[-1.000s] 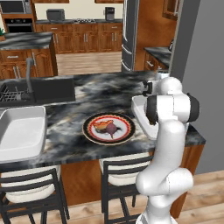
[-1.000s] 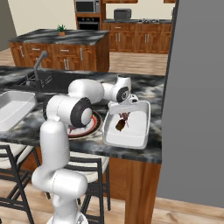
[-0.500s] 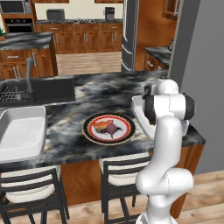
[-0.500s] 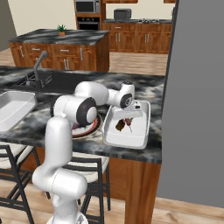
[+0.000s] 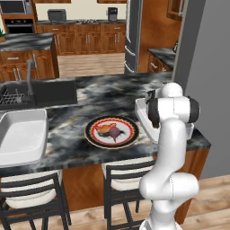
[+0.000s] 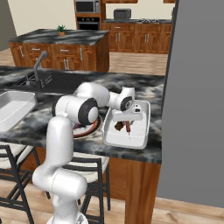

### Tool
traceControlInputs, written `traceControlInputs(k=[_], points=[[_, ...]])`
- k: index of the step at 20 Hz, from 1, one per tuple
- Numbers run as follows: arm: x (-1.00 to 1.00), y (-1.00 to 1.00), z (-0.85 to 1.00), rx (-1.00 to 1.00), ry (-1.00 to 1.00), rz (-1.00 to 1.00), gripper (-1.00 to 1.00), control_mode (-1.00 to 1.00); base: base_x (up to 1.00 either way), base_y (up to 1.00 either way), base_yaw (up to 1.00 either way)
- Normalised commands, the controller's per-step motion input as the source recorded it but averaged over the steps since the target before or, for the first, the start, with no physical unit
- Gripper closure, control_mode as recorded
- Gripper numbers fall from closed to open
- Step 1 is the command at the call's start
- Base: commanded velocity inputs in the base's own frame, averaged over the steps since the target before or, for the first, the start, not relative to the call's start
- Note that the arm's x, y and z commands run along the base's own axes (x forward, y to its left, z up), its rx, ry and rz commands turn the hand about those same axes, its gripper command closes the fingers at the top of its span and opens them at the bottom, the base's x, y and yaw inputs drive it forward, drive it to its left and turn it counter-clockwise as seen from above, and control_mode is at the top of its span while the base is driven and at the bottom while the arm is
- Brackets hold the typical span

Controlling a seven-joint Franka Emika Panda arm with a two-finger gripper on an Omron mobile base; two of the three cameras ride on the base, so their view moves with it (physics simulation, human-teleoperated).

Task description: Place one cooked food and one vegetable from the large plate to each tupperware container.

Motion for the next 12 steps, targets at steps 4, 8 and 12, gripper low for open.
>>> traceControlInputs(k=[4,8,12], points=[[0.00,0.00,0.18,0.00,0.00,0.00,-1.00,-1.00,0.00,0.00,0.00],[-0.15,0.27,0.74,0.04,0.01,0.00,-1.00,-1.00,0.00,0.00,0.00],[-0.75,0.12,1.00,0.14,0.00,-0.08,-1.00,-1.00,0.00,0.00,0.00]])
